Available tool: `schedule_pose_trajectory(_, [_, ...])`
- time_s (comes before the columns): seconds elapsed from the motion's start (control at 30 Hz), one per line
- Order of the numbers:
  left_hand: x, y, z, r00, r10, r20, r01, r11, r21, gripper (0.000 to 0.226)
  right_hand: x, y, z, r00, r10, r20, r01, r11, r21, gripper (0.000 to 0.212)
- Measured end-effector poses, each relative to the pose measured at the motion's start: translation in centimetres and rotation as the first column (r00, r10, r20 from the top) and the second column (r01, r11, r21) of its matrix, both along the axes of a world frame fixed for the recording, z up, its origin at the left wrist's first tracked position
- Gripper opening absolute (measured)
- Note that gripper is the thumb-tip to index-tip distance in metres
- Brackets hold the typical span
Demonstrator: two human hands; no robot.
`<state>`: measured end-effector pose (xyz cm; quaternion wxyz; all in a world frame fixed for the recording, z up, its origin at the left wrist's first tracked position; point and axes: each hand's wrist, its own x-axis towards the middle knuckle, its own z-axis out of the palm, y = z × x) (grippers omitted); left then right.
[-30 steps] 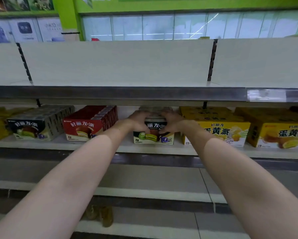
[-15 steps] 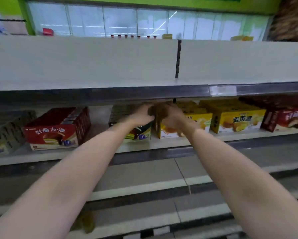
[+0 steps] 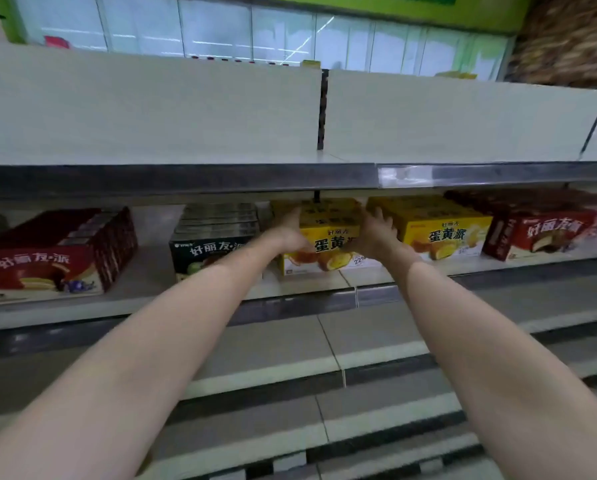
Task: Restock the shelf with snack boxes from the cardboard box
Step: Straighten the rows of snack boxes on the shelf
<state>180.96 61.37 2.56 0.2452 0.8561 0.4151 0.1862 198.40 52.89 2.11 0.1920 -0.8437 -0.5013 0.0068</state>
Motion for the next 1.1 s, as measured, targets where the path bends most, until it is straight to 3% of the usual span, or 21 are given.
schedule_pose_trajectory(0.13, [1.3, 1.3, 0.2, 0.996, 0.059, -0.064, -0.062, 0.997, -0.052, 0.109, 2.4, 1.1, 0.5, 1.0, 0.019, -0.014, -0.019, 1.0, 0.015, 0.117])
schedule_pose_trajectory(0.23, [2.0, 1.2, 0.6, 0.983, 0.141, -0.116, -0.146, 0.988, -0.04, 0.1, 4.7, 1.9, 0.2, 0.99, 0.098, -0.101, -0.099, 0.995, -0.013, 0.124])
schedule_pose_trajectory(0.47, [3.3, 1.0, 0.3, 0.962, 0.182, -0.205, -0.198, 0.978, -0.06, 0.077, 7.6, 2.8, 1.2, 0.961, 0.257, -0.097, -0.268, 0.956, -0.118, 0.103])
schedule_pose_trajectory(0.53, [3.5, 1.1, 0.1, 0.961, 0.214, -0.175, -0.226, 0.973, -0.049, 0.088, 7.9, 2.8, 1.2, 0.951, 0.291, -0.108, -0.303, 0.945, -0.126, 0.1])
schedule_pose_trajectory(0.63, [3.4, 0.5, 0.3, 0.95, 0.261, -0.172, -0.272, 0.961, -0.047, 0.099, 8.6, 3.1, 0.7, 0.936, 0.338, -0.101, -0.348, 0.933, -0.093, 0.118])
schedule_pose_trajectory(0.77, [3.7, 0.1, 0.3, 0.952, 0.287, -0.107, -0.293, 0.955, -0.049, 0.092, 9.2, 2.6, 0.3, 0.924, 0.354, -0.147, -0.364, 0.93, -0.046, 0.101])
schedule_pose_trajectory(0.83, [3.8, -0.1, 0.3, 0.947, 0.297, -0.12, -0.304, 0.952, -0.044, 0.087, 9.5, 2.6, 0.2, 0.918, 0.357, -0.176, -0.367, 0.93, -0.031, 0.104])
schedule_pose_trajectory(0.93, [4.0, -0.2, 0.5, 0.946, 0.301, -0.118, -0.311, 0.948, -0.075, 0.091, 9.9, 3.3, 0.4, 0.908, 0.365, -0.206, -0.383, 0.922, -0.056, 0.124])
schedule_pose_trajectory(1.1, [3.5, 0.5, 0.3, 0.955, 0.292, -0.051, -0.296, 0.937, -0.184, 0.11, 10.3, 3.8, 0.6, 0.907, 0.368, -0.206, -0.392, 0.915, -0.091, 0.118])
